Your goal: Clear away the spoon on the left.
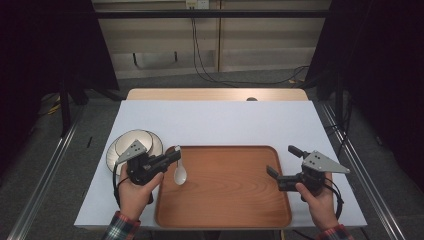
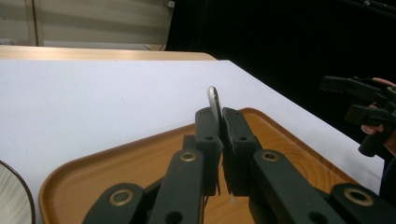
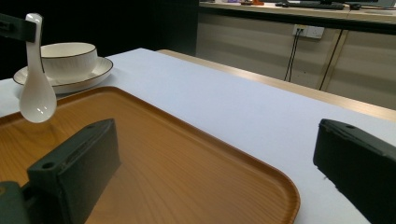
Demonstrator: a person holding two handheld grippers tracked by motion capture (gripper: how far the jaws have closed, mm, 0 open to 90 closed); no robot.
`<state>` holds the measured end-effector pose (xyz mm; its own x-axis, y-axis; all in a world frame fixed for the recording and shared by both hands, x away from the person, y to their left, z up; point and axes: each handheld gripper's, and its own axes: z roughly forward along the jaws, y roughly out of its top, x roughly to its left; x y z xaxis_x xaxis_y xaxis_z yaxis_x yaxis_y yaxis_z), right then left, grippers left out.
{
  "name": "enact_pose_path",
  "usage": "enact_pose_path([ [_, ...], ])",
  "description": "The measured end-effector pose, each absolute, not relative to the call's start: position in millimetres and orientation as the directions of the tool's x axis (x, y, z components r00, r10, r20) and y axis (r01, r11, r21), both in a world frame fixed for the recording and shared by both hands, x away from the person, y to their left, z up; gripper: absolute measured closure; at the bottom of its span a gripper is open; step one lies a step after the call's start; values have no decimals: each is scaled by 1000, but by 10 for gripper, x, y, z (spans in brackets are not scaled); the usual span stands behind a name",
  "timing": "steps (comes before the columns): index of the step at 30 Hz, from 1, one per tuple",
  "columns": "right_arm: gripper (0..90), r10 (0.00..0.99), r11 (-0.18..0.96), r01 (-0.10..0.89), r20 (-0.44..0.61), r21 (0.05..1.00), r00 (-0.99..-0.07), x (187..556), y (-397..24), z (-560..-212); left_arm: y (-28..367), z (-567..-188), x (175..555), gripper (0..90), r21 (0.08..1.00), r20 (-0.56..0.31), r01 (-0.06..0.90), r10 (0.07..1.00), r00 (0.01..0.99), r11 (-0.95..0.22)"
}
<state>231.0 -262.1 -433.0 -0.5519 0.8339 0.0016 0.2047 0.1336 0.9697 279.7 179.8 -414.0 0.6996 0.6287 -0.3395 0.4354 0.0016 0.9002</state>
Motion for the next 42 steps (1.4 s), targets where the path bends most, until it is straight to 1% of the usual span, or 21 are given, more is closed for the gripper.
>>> enact_pose_path([
  [6, 0, 830, 143, 204, -5, 968, -557, 2309, -2618, -4332, 1779, -4159, 2774, 858, 899, -335, 438, 623, 707, -13],
  [15, 0, 830, 136, 204, 1, 969, -558, 2307, -2611, -4332, 1724, -4193, 2742, 858, 889, -363, 458, 593, 719, -12],
  [21, 0, 831, 134, 207, 4, 969, -557, 2305, -2615, -4330, 1699, -4195, 2718, 858, 884, -365, 467, 593, 717, -21],
  [23, 0, 833, 135, 208, 2, 969, -553, 2303, -2612, -4330, 1700, -4210, 2719, 858, 883, -375, 469, 571, 731, -20],
  [42, 0, 832, 133, 200, 0, 971, -554, 2303, -2613, -4327, 1642, -4251, 2680, 858, 863, -400, 504, 548, 734, -45],
])
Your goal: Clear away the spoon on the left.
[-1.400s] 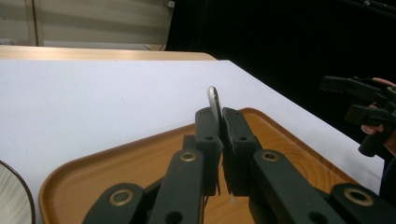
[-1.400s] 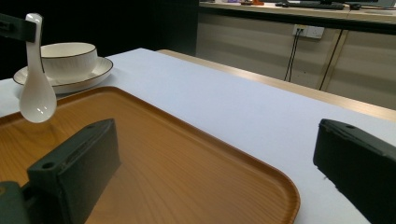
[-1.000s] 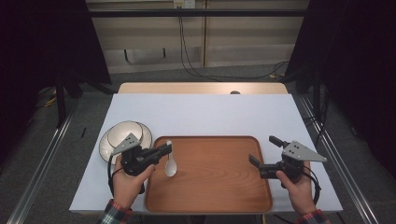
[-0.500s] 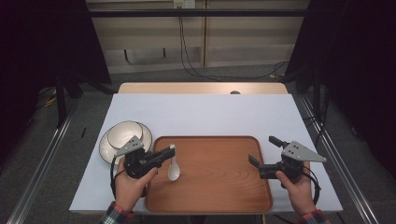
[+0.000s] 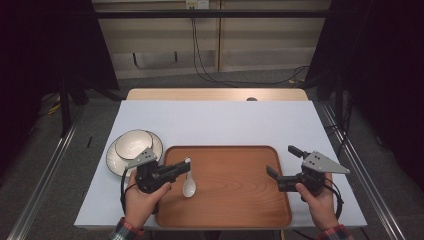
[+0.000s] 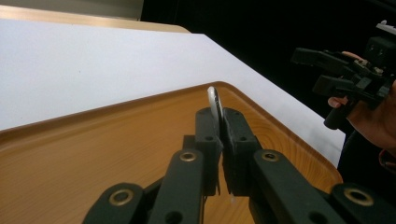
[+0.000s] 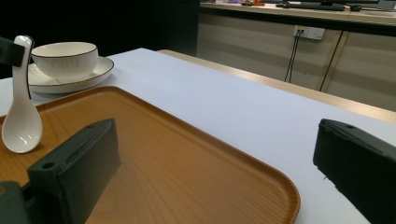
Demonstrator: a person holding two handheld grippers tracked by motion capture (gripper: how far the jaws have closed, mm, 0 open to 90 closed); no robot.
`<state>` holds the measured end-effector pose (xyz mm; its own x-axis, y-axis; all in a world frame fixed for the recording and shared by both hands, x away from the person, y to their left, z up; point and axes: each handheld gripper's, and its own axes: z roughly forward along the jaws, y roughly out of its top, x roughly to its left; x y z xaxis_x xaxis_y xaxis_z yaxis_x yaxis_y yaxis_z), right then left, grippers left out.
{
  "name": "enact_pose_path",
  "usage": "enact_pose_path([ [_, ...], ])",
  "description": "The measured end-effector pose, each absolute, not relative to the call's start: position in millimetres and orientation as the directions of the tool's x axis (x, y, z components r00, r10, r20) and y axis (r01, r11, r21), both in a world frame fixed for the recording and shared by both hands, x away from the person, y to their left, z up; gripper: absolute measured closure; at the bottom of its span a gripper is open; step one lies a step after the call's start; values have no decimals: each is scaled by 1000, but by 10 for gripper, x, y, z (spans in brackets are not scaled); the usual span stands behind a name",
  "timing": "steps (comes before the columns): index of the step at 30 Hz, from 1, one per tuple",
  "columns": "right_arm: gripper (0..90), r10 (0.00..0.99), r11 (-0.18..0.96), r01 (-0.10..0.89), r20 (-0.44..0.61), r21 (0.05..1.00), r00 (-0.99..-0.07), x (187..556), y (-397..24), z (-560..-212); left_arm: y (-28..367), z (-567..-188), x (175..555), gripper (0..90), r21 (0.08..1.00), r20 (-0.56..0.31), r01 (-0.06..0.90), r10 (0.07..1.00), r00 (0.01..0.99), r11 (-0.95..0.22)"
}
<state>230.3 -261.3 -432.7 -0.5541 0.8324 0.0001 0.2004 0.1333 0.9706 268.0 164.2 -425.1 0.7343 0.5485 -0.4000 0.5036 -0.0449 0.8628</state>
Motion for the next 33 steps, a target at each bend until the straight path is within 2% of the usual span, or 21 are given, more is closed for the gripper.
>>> enact_pose_path([
  [19, 0, 831, 133, 198, 0, 971, -556, 2303, -2613, -4325, 1643, -4270, 2675, 856, 857, -414, 514, 537, 735, -44],
  [22, 0, 831, 132, 199, 1, 971, -556, 2301, -2612, -4325, 1651, -4281, 2685, 839, 872, -373, 485, 559, 740, -60],
  [33, 0, 831, 133, 196, -2, 971, -556, 2303, -2611, -4326, 1683, -4336, 2737, 819, 875, -356, 479, 580, 733, -68],
])
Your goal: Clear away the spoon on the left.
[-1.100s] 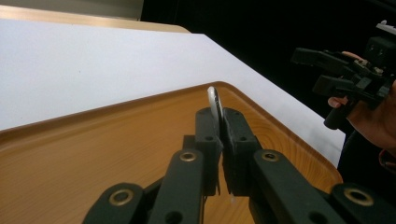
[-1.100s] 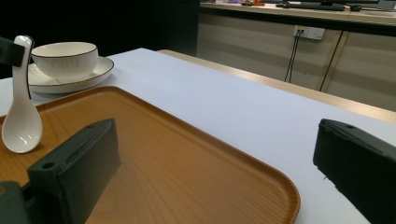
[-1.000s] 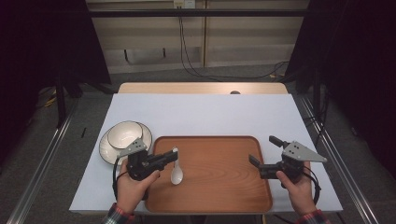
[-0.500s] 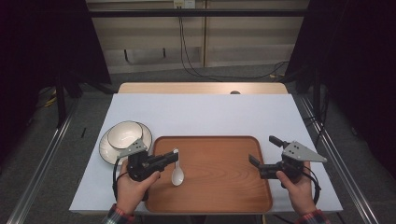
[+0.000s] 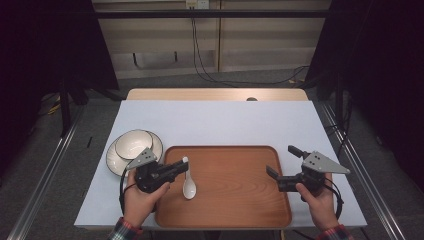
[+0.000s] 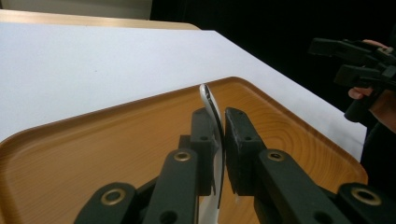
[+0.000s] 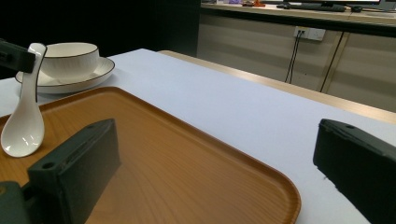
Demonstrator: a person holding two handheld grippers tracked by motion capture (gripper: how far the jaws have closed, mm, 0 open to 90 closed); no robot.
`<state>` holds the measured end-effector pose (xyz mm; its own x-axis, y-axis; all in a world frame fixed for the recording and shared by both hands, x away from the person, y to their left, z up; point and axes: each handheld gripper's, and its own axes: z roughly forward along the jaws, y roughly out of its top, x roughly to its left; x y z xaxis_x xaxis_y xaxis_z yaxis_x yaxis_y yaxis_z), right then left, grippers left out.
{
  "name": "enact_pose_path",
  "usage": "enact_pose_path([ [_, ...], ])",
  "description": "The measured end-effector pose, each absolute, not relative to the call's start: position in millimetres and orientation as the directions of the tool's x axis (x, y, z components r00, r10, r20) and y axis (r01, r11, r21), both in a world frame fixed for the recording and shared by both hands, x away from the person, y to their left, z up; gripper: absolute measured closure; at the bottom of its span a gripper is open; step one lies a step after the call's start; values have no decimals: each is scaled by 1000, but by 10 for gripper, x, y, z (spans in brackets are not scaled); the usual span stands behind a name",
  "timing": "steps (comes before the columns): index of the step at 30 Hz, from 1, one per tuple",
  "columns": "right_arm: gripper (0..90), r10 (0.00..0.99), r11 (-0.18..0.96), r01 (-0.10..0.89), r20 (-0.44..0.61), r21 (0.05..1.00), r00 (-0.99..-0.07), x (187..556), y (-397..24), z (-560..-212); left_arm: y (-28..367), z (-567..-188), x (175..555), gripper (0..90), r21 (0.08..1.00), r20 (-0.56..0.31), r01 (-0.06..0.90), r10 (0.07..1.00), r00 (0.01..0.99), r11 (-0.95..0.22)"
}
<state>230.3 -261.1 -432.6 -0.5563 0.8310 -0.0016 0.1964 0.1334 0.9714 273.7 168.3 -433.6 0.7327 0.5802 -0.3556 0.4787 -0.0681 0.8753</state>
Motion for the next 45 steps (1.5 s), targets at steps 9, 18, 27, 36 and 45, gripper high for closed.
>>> enact_pose_path([
  [9, 0, 832, 133, 203, 2, 970, -555, 2305, -2609, -4330, 1747, -4416, 2812, 791, 864, -362, 500, 615, 700, -60],
  [18, 0, 829, 144, 196, -10, 970, -559, 2313, -2615, -4335, 1774, -4477, 2857, 766, 862, -349, 502, 631, 693, -75],
  [27, 0, 826, 146, 203, -7, 968, -563, 2312, -2616, -4334, 1772, -4528, 2895, 749, 855, -346, 513, 654, 673, -75],
  [36, 0, 828, 145, 207, -4, 968, -561, 2312, -2608, -4338, 1782, -4559, 2916, 735, 847, -351, 525, 657, 667, -81],
  [45, 0, 830, 140, 204, -3, 969, -557, 2305, -2608, -4336, 1774, -4594, 2949, 726, 843, -349, 531, 663, 662, -87],
])
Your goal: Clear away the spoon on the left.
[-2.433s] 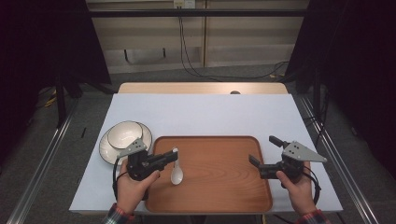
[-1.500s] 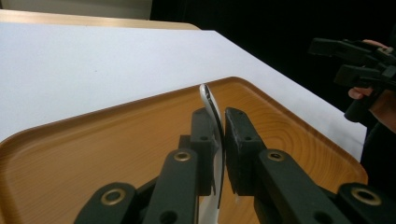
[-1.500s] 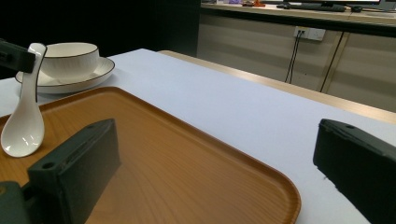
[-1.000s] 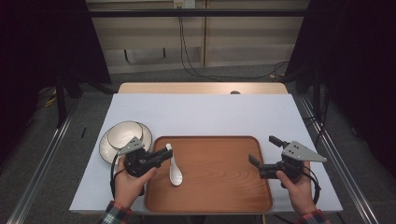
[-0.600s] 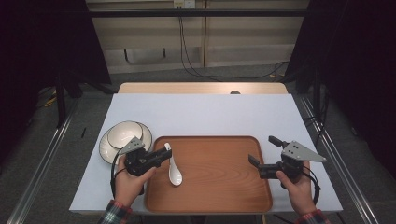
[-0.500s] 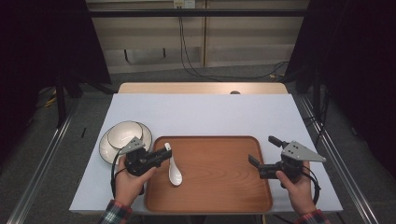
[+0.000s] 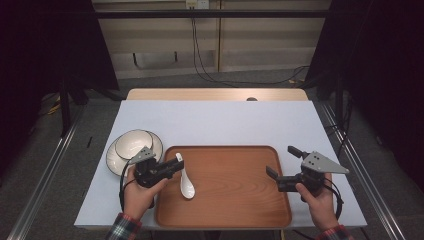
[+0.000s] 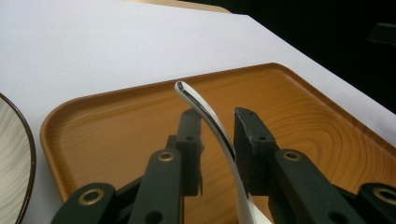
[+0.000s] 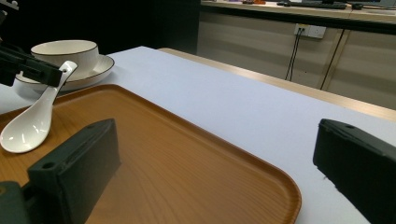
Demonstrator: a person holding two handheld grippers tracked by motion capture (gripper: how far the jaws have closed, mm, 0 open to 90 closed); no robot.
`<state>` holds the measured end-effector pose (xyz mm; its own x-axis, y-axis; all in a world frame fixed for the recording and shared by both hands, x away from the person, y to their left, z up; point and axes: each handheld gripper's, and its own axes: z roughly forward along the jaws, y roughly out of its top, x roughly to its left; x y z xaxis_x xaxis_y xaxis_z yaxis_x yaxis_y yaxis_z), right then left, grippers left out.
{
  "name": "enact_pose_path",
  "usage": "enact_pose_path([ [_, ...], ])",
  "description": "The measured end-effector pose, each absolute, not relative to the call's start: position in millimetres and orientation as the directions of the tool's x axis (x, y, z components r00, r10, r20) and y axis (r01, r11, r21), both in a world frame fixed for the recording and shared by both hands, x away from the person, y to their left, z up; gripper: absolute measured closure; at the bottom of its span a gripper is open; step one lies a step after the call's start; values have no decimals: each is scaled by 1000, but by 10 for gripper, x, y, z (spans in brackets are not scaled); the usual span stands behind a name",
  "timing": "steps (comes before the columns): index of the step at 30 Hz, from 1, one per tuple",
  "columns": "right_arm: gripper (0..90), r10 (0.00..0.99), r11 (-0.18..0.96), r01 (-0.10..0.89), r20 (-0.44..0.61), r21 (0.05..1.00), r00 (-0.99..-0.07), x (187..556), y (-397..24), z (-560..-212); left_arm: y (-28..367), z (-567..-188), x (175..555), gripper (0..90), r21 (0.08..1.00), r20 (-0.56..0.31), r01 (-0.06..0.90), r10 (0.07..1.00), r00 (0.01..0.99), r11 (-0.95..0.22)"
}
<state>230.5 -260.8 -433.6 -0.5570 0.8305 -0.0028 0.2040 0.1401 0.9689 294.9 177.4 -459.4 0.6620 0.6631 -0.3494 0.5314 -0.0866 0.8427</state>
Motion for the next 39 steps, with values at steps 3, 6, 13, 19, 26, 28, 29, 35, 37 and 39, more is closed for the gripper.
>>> enact_pose_path([
  [3, 0, 830, 142, 205, -3, 968, -557, 2299, -2610, -4339, 1771, -4611, 2962, 721, 841, -350, 533, 660, 664, -91],
  [6, 0, 830, 139, 206, -1, 969, -557, 2285, -2617, -4339, 1766, -4629, 2979, 716, 838, -351, 537, 660, 664, -95],
  [13, 0, 834, 140, 210, -1, 968, -552, 2263, -2639, -4340, 1761, -4655, 3003, 711, 833, -355, 545, 664, 658, -94],
  [19, 0, 838, 133, 210, 4, 969, -545, 2244, -2666, -4341, 1758, -4683, 3031, 706, 827, -358, 554, 671, 649, -95],
  [26, 0, 843, 130, 213, 5, 968, -538, 2219, -2688, -4343, 1758, -4735, 3056, 693, 819, -357, 566, 682, 638, -100],
  [28, 0, 840, 133, 213, 4, 968, -543, 2212, -2692, -4343, 1756, -4747, 3061, 693, 816, -356, 569, 686, 635, -103],
  [29, 0, 840, 133, 213, 4, 968, -543, 2212, -2692, -4343, 1755, -4751, 3065, 693, 816, -355, 569, 686, 636, -105],
  [35, 0, 844, 129, 212, 5, 969, -537, 2202, -2699, -4345, 1750, -4765, 3070, 693, 811, -358, 575, 689, 630, -105],
  [37, 1, 840, 130, 215, 8, 968, -543, 2198, -2704, -4345, 1752, -4766, 3074, 692, 811, -357, 576, 691, 629, -105],
  [39, 0, 840, 132, 213, 5, 968, -542, 2200, -2705, -4346, 1753, -4770, 3075, 690, 809, -360, 578, 690, 628, -104],
])
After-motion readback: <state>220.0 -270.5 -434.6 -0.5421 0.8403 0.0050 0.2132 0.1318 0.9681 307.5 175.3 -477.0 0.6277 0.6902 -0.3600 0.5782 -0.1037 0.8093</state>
